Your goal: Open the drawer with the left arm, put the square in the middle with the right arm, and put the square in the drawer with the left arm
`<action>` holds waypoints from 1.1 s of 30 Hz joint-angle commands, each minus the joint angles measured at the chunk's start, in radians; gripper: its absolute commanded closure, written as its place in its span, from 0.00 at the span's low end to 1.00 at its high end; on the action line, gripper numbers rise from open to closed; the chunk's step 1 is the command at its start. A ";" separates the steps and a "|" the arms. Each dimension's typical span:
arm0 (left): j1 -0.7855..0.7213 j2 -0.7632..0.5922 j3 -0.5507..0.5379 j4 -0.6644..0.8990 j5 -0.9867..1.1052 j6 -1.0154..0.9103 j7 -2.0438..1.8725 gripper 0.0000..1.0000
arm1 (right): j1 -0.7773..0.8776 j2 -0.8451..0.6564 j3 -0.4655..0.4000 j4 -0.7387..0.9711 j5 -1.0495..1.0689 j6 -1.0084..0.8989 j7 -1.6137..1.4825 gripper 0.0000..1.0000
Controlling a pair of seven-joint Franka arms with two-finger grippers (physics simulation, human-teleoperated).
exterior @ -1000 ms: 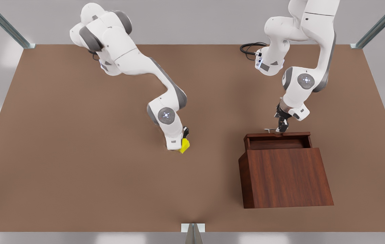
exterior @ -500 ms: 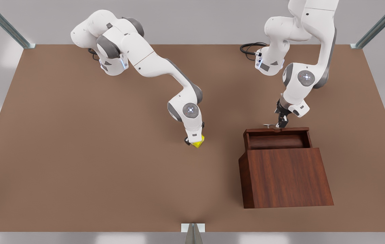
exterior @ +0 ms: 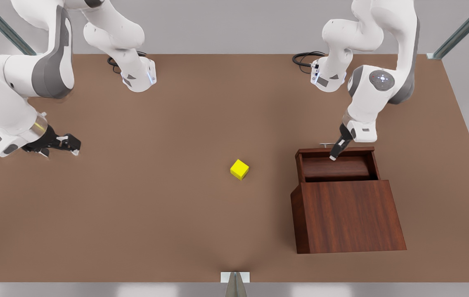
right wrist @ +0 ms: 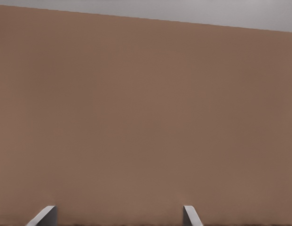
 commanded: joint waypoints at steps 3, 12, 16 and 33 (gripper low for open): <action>-0.017 0.162 -0.084 0.247 0.000 -0.119 0.013 0.00 | 0.058 -0.004 -0.067 -0.005 0.000 -0.009 0.000 0.00; -0.290 0.696 -0.112 0.858 0.000 -0.212 0.105 0.00 | 0.026 0.037 -0.065 0.067 0.018 -0.084 -0.011 0.00; -0.327 0.719 -0.113 0.862 0.056 -0.212 0.523 0.00 | 0.020 0.022 -0.067 0.092 0.051 -0.052 -0.006 0.00; -0.415 0.885 -0.117 0.849 0.086 -0.229 0.782 0.00 | 0.001 0.051 -0.069 0.076 0.081 -0.024 -0.008 0.00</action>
